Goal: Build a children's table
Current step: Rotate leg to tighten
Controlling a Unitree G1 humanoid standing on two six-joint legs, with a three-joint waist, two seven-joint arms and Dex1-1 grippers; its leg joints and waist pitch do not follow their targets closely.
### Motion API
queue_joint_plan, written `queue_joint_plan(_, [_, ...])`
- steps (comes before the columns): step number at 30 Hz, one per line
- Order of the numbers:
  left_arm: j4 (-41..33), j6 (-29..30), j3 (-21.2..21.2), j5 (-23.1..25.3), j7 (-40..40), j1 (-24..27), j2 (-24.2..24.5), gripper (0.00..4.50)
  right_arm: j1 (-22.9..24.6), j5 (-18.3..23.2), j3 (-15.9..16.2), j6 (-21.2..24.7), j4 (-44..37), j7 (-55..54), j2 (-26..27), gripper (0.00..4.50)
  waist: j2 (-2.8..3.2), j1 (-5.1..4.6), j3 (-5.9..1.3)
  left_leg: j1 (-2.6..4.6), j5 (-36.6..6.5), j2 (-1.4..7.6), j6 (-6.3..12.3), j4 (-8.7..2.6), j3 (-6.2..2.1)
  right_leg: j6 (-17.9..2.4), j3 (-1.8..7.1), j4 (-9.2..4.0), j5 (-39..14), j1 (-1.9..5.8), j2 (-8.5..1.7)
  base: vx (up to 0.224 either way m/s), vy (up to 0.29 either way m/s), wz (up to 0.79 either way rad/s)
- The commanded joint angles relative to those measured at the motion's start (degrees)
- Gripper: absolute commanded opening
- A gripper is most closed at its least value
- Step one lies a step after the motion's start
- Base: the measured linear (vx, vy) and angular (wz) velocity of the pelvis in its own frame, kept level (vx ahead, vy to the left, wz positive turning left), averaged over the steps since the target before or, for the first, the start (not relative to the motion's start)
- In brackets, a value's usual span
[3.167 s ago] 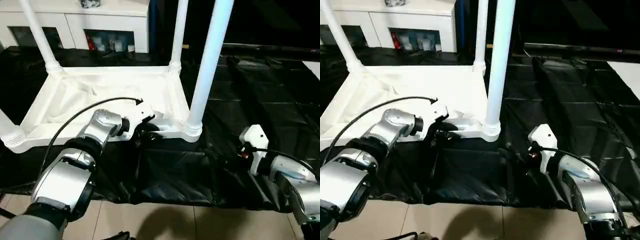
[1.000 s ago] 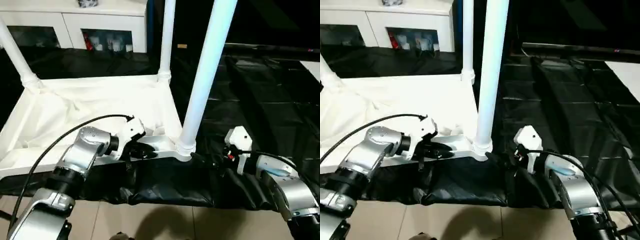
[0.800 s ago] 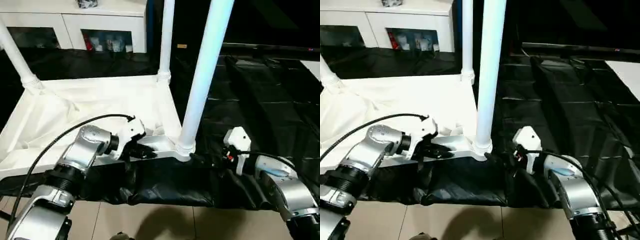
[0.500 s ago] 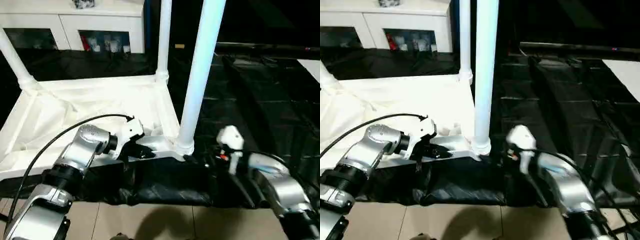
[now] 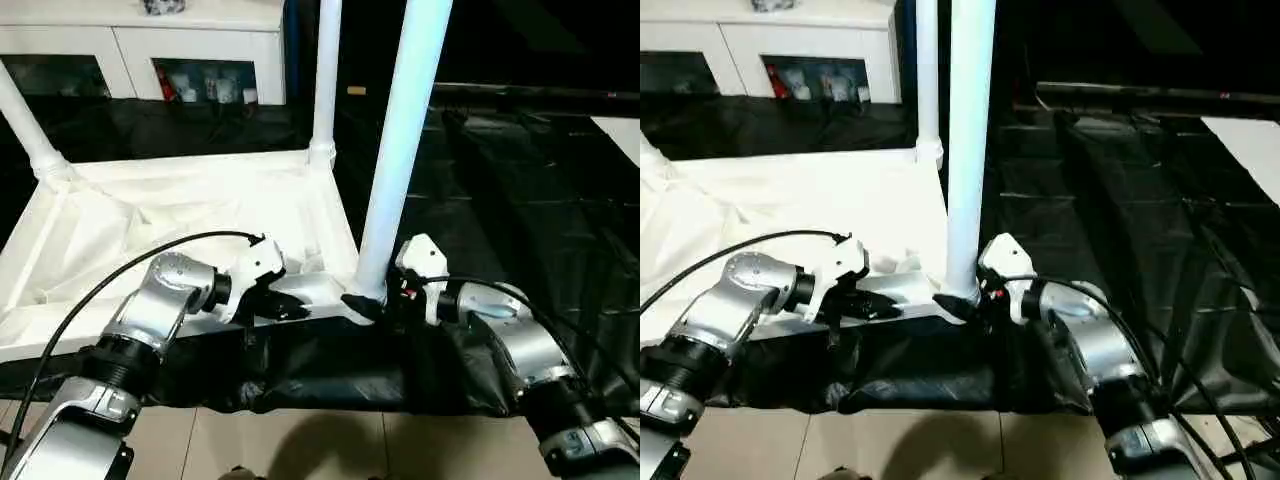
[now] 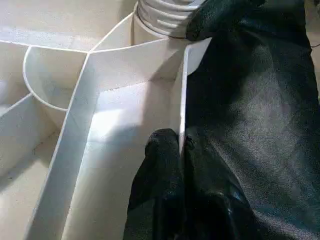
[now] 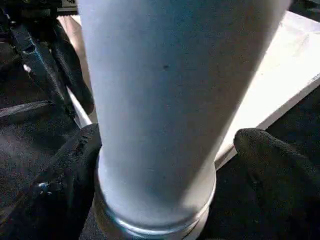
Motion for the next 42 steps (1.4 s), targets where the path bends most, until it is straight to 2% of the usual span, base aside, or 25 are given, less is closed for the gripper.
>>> queue_joint_plan(1, [-0.65, 1.09, -0.14, -0.81, -0.93, 0.69, 1.18, 0.0, -1.32, -0.43, 0.08, -1.09, 1.76, 0.77, 0.0, 4.08, -0.38, 0.48, -3.85, 0.34, -10.49, 2.6, 2.73, -4.26, -0.53, -14.63, 2.56, -3.68, -10.81, 3.08, -3.57, 0.0, 0.0, 0.0])
queue_joint_plan(4, [-1.59, 1.69, 0.09, -1.05, -1.19, 0.95, 1.92, 0.0, -2.09, -0.44, 0.35, -2.06, 3.68, 1.23, 0.22, 3.7, -0.64, 0.32, -3.92, 0.33, -9.52, 2.61, 2.7, -4.28, -0.54, -15.06, 2.53, -3.42, -8.78, 3.15, -3.44, 0.0, 0.0, 0.0])
queue_joint_plan(6, [-1.9, 2.03, 0.38, -1.27, -1.4, 1.01, 2.3, 0.0, -2.33, -0.35, 0.5, -2.22, 4.31, 1.64, 0.38, 3.68, -0.65, 0.31, -3.93, 0.36, -9.0, 2.59, 3.07, -4.21, -0.49, -15.44, 2.53, -3.28, -7.37, 3.15, -3.43, 0.0, 0.0, 0.0])
queue_joint_plan(9, [-1.75, 2.16, 0.55, -1.47, -1.73, 1.01, 2.74, 0.0, -2.63, -0.42, 0.61, -2.47, 5.16, 2.18, 0.86, 3.43, -0.49, 0.23, -3.85, 0.4, -9.64, 2.57, 2.78, -4.22, -0.48, -15.63, 2.57, -3.33, -8.08, 3.15, -3.43, 0.0, 0.0, 0.0])
queue_joint_plan(10, [-1.75, 2.16, 0.55, -1.47, -1.73, 1.01, 2.74, 0.0, -2.63, -0.42, 0.61, -2.47, 5.16, 2.18, 0.86, 3.21, -0.55, 0.21, -3.83, 0.42, -9.73, 2.59, 2.75, -4.23, -0.46, -15.65, 2.58, -3.35, -8.05, 3.12, -3.4, 0.0, 0.0, 0.0])
queue_joint_plan(13, [-0.96, 2.92, 1.3, -2.18, -0.87, 0.46, 1.85, 0.0, -2.75, -0.44, 0.05, -3.02, 6.02, 1.65, 1.87, 3.1, -0.52, 0.14, -3.83, 0.43, -9.7, 2.58, 2.59, -4.24, -0.47, -15.84, 2.6, -3.29, -7.67, 3.15, -3.39, 0.0, 0.0, 0.0])
queue_joint_plan(16, [1.35, 3.06, 2.15, -1.7, 3.87, -1.22, -0.97, 0.0, -3.01, 0.2, -1.93, -2.73, 7.91, -3.39, 4.81, 2.81, -0.76, 0.06, -3.8, 0.43, -9.58, 2.51, 2.19, -4.23, -0.45, -15.95, 2.66, -3.36, -8.14, 3.15, -3.46, 0.0, 0.0, 0.0])
queue_joint_plan(17, [1.35, 3.06, 2.15, -1.7, 3.87, -1.22, -0.97, 0.0, -3.01, 0.2, -1.93, -2.73, 7.91, -3.39, 4.81, 2.81, -0.76, 0.06, -3.8, 0.43, -9.58, 2.51, 2.19, -4.23, -0.45, -15.95, 2.66, -3.36, -8.14, 3.15, -3.46, 0.0, 0.0, 0.0])
queue_joint_plan(19, [4.07, 2.73, 2.36, -0.67, 9.02, -3.03, -3.86, 0.0, -3.28, -0.26, -2.96, -2.64, 10.27, -9.99, 8.17, 2.79, -0.7, 0.1, -3.71, 0.61, -10.31, 2.5, 1.74, -4.31, -0.4, -15.27, 2.68, -3.64, -10.28, 2.92, -3.43, 0.0, 0.0, 0.0])
queue_joint_plan(20, [5.83, 2.49, 2.44, -0.32, 12.36, -4.19, -6.05, 0.0, -3.3, -0.82, -3.07, -2.62, 11.58, -13.66, 10.63, 2.78, -0.91, 0.1, -3.69, 0.64, -10.55, 2.49, 1.28, -4.37, -0.44, -14.92, 2.66, -3.72, -11.27, 2.88, -3.46, 0.0, 0.0, 0.0])
queue_joint_plan(21, [5.83, 2.49, 2.44, -0.32, 12.36, -4.19, -6.05, 0.0, -3.3, -0.82, -3.07, -2.62, 11.58, -13.66, 10.63, 2.76, -0.98, 0.21, -3.78, 0.73, -10.66, 2.48, 0.83, -4.41, -0.47, -14.57, 2.66, -3.72, -11.85, 2.87, -3.53, 0.0, 0.0, 0.0])
queue_joint_plan(23, [7.77, 2.41, 2.43, 0.02, 15.97, -5.43, -8.93, 0.0, -4.01, -1.3, -3.57, -1.57, 13.42, -19.27, 14.29, 2.76, -1.06, 0.35, -3.85, 0.6, -9.67, 2.46, 1.1, -4.38, -0.45, -14.21, 2.71, -3.6, -10.27, 2.99, -3.54, 0.0, 0.0, 0.0])
queue_joint_plan(25, [8.96, 2.41, 2.36, 0.46, 18.37, -6.2, -10.88, 0.0, -5.1, -1.53, -4.43, -0.91, 15.22, -24.06, 17.24, 2.76, -1.1, 0.27, -3.79, 0.6, -9.75, 2.38, 0.96, -4.41, -0.41, -13.98, 2.72, -3.71, -10.84, 2.85, -3.51, 0.0, 0.0, 0.0])
queue_joint_plan(26, [10.18, 1.79, 2.16, 1.14, 21.06, -6.95, -12.79, 0.0, -6.46, -1.17, -5.51, -0.21, 17.1, -28.07, 20.51, 2.76, -1.05, 0.21, -3.7, 0.64, -10.65, 2.31, 0.5, -4.53, -0.45, -13.57, 2.68, -3.93, -12.67, 2.81, -3.5, 0.0, 0.0, 0.0])
queue_joint_plan(28, [10.62, 1.08, 2.0, 1.39, 22.12, -7.3, -13.86, 0.0, -7.12, -1.67, -5.0, -1.29, 17.59, -28.48, 22.15, 2.76, -1.09, 0.25, -3.58, 0.84, -12.7, 2.41, -0.3, -4.71, -0.58, -12.65, 2.67, -4.28, -15.89, 2.73, -3.7, 0.0, 0.0, 0.0])
queue_joint_plan(29, [10.79, 0.78, 2.04, 1.36, 22.18, -7.48, -14.23, 0.0, -7.37, -1.7, -4.83, -2.04, 17.75, -27.54, 22.46, 3.45, -1.02, 0.26, -3.43, 0.9, -13.98, 2.46, -0.35, -4.81, -0.59, -12.1, 2.71, -4.46, -17.09, 2.57, -3.7, 0.0, 0.0, 0.0])
queue_joint_plan(31, [10.01, -0.19, 1.87, 1.18, 21.06, -7.26, -13.95, 0.0, -7.19, 0.1, -5.6, -1.67, 17.1, -24.89, 22.52, 3.48, -1.23, 0.22, -3.48, 0.84, -15.03, 2.44, -0.05, -4.9, -0.66, -11.34, 2.72, -4.6, -18.06, 2.7, -3.69, 0.0, 0.0, 0.0])
queue_joint_plan(33, [8.94, -1.21, 1.71, 0.93, 19.44, -6.71, -13.3, 0.0, -6.82, 1.0, -5.93, -1.08, 16.0, -22.78, 21.82, 3.58, -1.15, 0.25, -3.56, 0.75, -14.8, 2.52, 0.48, -4.9, -0.72, -11.14, 2.79, -4.52, -17.42, 2.72, -3.73, 0.0, 0.0, 0.0])
queue_joint_plan(35, [7.61, -2.57, 1.69, 0.52, 16.66, -5.72, -12.24, 0.0, -6.41, -0.21, -5.54, -2.08, 15.11, -20.59, 19.99, 3.95, -1.28, 0.24, -3.51, 0.59, -14.25, 2.49, 0.69, -4.93, -0.73, -11.29, 2.73, -4.49, -17.03, 2.76, -3.7, 0.0, 0.0, 0.0])
queue_joint_plan(37, [5.87, -3.19, 1.32, 0.16, 13.68, -4.57, -10.67, 0.0, -5.9, -0.27, -5.22, -2.48, 14.1, -16.73, 17.59, 3.95, -1.26, 0.3, -3.74, 0.52, -12.56, 2.56, 1.26, -4.76, -0.65, -11.75, 2.77, -4.19, -14.51, 2.89, -3.73, 0.0, 0.0, 0.0])
queue_joint_plan(38, [4.88, -3.47, 0.99, 0.02, 11.98, -3.91, -9.61, 0.0, -5.55, 0.1, -4.87, -2.54, 13.45, -13.91, 16.08, 3.95, -1.37, 0.28, -3.92, 0.31, -10.25, 2.52, 2.37, -4.54, -0.52, -12.71, 2.73, -3.72, -10.48, 3.18, -3.61, 0.0, 0.0, 0.0])
queue_joint_plan(42, [1.61, -3.81, 0.47, -1.38, 5.28, -1.75, -5.25, 0.0, -3.97, 1.05, -2.39, -3.44, 10.63, -1.81, 9.81, 3.95, -1.34, 0.48, -4.08, 0.32, -7.44, 2.57, 4.43, -4.13, -0.28, -14.55, 2.62, -3.22, -6.32, 3.19, -3.53, 0.0, 0.0, 0.0])
